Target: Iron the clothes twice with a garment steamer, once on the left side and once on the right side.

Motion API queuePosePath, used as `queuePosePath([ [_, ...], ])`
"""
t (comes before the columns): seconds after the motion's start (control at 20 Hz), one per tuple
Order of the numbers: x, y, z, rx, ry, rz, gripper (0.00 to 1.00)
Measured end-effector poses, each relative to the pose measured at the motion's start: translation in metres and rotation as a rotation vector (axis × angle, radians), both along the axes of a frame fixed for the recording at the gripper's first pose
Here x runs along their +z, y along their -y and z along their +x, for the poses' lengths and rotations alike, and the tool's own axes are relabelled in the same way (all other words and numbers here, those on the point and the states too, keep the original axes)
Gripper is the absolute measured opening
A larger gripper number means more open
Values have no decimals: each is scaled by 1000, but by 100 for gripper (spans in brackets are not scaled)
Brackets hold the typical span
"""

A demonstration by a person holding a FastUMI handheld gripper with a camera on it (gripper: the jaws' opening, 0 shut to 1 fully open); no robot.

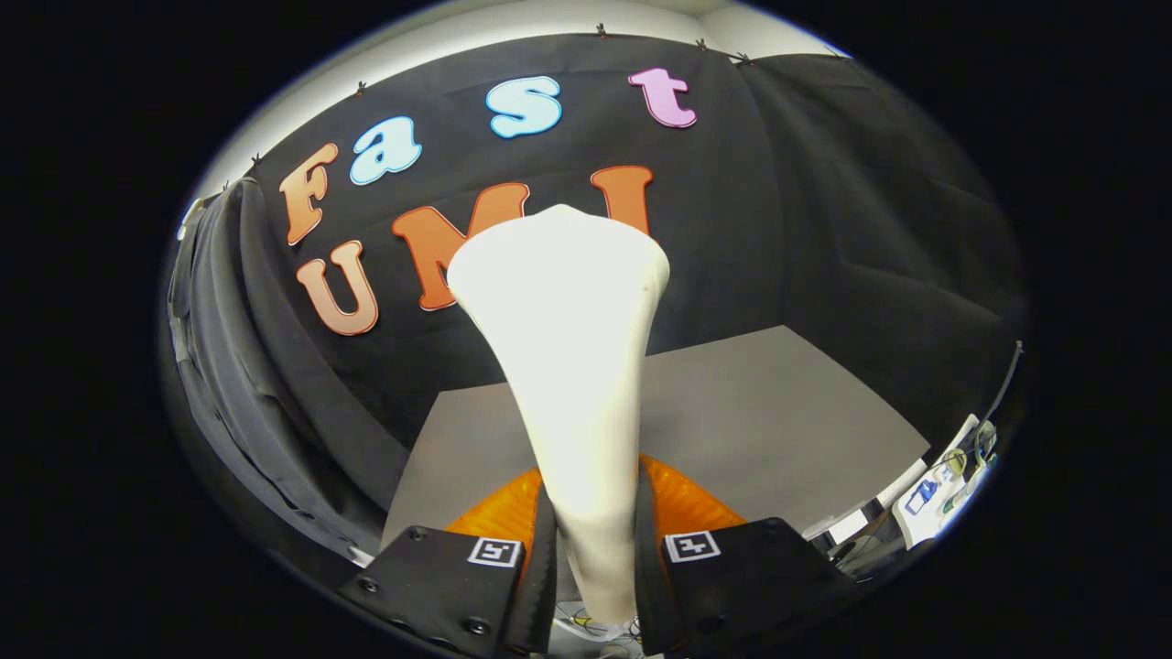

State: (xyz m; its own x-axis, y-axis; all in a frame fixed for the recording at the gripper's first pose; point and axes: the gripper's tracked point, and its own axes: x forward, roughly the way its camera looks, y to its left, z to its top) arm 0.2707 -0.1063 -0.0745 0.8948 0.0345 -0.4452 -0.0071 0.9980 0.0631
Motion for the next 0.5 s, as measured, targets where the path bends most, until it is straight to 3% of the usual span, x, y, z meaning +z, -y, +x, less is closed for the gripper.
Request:
queuePosePath([
  [0.15,7,-22,-25,15,5,72,43],
  [0.5,5,-77,-74,11,14,79,43],
])
